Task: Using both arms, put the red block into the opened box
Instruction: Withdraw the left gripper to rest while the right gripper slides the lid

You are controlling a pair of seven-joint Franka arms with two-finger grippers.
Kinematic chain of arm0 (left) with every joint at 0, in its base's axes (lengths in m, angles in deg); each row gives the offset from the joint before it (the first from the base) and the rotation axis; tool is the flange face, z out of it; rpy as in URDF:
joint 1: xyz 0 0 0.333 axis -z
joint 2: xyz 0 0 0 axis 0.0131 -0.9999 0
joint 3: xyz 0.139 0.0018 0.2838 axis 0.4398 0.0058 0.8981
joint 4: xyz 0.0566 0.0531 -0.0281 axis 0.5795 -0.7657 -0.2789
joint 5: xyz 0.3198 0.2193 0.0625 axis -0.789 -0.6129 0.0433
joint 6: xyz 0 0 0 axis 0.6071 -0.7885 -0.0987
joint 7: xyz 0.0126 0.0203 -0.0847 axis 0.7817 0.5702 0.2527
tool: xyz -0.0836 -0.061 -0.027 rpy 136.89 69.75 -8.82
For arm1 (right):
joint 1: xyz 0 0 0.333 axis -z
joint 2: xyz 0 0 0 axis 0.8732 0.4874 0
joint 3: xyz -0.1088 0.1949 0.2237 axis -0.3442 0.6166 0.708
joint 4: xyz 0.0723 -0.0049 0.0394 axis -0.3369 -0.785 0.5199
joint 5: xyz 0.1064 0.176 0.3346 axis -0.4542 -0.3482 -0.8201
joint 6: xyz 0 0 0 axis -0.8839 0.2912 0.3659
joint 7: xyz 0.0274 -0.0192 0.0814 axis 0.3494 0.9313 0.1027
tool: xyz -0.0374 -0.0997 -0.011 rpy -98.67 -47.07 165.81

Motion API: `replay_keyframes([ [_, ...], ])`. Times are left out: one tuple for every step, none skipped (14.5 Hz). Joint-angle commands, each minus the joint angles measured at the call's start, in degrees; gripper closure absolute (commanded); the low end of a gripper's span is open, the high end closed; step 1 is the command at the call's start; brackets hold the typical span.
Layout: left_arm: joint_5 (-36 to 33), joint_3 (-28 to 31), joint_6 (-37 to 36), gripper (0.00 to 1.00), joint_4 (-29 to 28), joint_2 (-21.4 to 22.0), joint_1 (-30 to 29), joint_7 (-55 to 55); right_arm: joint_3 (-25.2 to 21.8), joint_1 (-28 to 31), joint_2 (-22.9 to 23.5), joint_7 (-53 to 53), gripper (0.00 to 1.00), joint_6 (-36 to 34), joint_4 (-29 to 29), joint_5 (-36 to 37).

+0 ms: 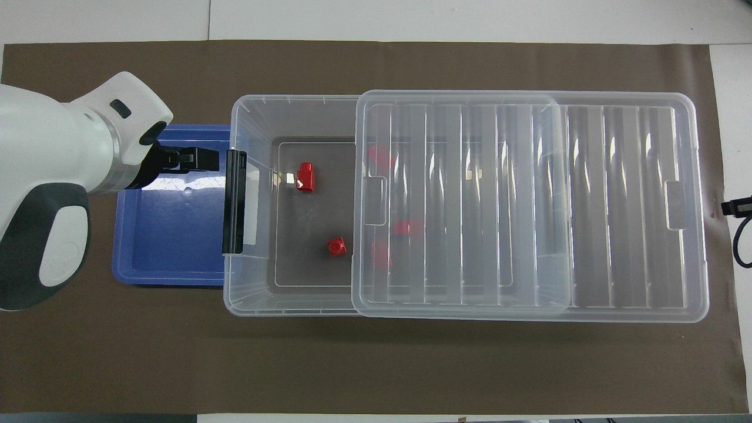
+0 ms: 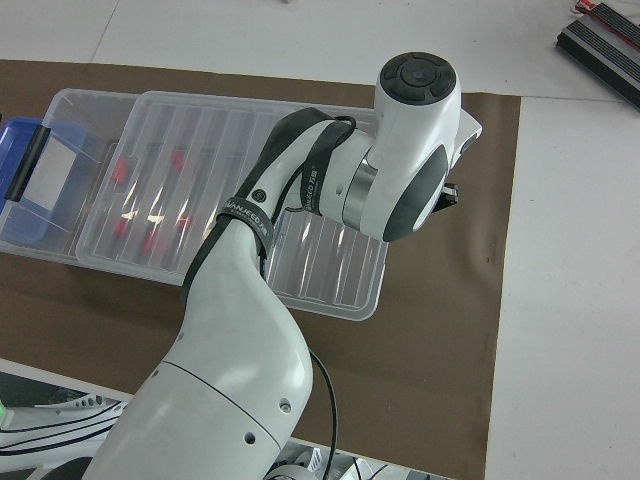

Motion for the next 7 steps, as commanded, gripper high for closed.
replay_keyframes([
  [1.2,-0.4,-5.7,0.00,5.0,-2.0,-3.1,-5.6,0.6,0.6,-0.1,1.0,1.00,2.4,-2.5,0.6],
  [1.2,-0.4,-7.2,0.00,6.2,-2.0,-3.9,-8.0,0.6,0.2,0.1,0.6,1.00,2.8,-2.7,0.6],
  [1.2,-0.4,-9.3,0.00,7.5,-2.0,-5.1,-10.2,0.6,-0.1,0.1,0.5,1.00,3.5,-3.2,0.6],
  [1.3,-0.4,-11.5,0.00,8.9,-2.0,-6.2,-11.4,0.6,-0.2,0.0,0.5,1.00,3.7,-3.4,0.6],
  [2.3,-0.4,-13.2,0.00,10.2,-2.0,-7.1,-11.6,0.7,-0.8,0.0,-0.6,1.00,3.6,-3.3,0.6],
  [4.0,-0.4,-14.8,0.00,11.4,-2.0,-8.7,-11.8,0.6,-1.3,0.1,-1.7,1.00,3.3,-3.3,0.6],
  [5.4,-0.4,-16.3,0.00,12.3,-2.0,-10.4,-11.9,0.7,-1.5,0.0,-2.3,1.00,3.1,-3.3,0.6],
])
